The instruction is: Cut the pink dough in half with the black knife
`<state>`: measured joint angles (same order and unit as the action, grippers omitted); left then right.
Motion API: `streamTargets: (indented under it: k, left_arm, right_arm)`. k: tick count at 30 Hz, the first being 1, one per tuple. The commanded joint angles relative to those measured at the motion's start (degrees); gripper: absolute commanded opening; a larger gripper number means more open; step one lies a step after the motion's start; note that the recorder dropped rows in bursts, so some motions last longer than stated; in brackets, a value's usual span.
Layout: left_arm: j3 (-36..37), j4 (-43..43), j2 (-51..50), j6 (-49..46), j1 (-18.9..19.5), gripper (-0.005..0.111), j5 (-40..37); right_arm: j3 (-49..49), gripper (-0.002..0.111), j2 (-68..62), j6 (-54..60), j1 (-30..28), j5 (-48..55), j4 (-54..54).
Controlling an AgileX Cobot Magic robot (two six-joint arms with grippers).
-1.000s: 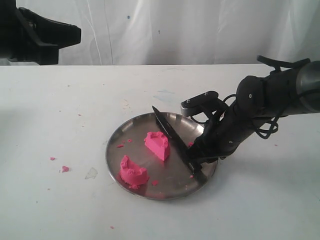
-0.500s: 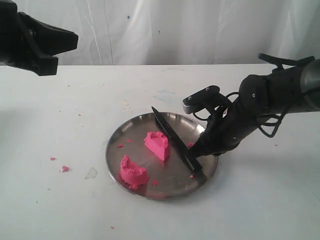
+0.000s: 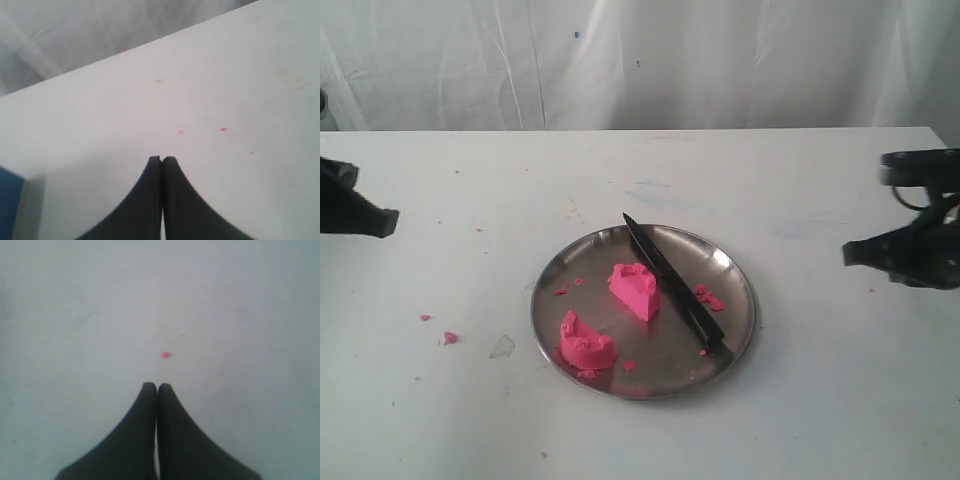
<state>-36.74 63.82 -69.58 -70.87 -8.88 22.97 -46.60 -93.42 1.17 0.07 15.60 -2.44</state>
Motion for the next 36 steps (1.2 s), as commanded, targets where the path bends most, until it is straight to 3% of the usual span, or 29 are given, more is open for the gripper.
streamTargets:
  k: [1, 3, 6, 9, 12, 13, 16, 18, 24, 32, 36]
  left_arm:
    - [3.8, 5.0, 3.4, -1.1, -0.3, 0.000, 6.3]
    - [4.0, 5.0, 7.1, -1.1, -0.3, 0.000, 4.1]
    - [4.0, 4.6, 21.8, -1.1, -0.3, 0.000, -5.4]
    - [4.0, 4.6, 37.1, -2.7, -0.3, 0.000, -12.8]
    - [4.4, 4.6, 43.5, -4.9, -0.3, 0.000, -13.6]
    - [4.4, 4.6, 45.3, -4.9, -0.3, 0.000, -13.5]
    - [4.4, 4.6, 47.3, -4.9, -0.3, 0.000, -13.5]
    - [4.4, 4.6, 47.4, -4.9, -0.3, 0.000, -13.5]
    - [4.4, 4.6, 47.4, -4.9, -0.3, 0.000, -13.6]
    - [4.4, 4.6, 47.5, -4.9, -0.3, 0.000, -13.6]
    - [4.4, 4.6, 47.5, -4.9, -0.3, 0.000, -13.6]
  right_arm:
    - [6.0, 0.000, 8.4, -11.6, -5.1, -9.0, 0.5]
    - [7.2, 0.000, 14.8, -12.3, -4.8, -11.3, 0.5]
    - [8.1, 0.000, 30.3, -11.3, -2.3, -13.6, 0.5]
    - [9.5, 0.000, 50.2, -0.6, 1.1, -13.6, 0.7]
    - [13.4, 0.000, 63.0, 1.9, 2.1, -11.3, 0.7]
    - [15.3, 0.000, 68.7, 1.6, 2.2, -6.3, 0.7]
    - [15.8, 0.000, 78.8, 1.4, 2.2, 9.2, 0.7]
    - [15.8, 0.000, 83.5, 1.4, 2.2, 13.6, 0.7]
    - [15.8, 0.000, 90.2, 1.4, 2.2, 14.5, 0.7]
    - [31.8, 0.000, 93.4, 1.5, -0.8, -8.0, 2.4]
    - [42.2, 0.000, 93.4, -8.6, -1.8, -9.1, 2.4]
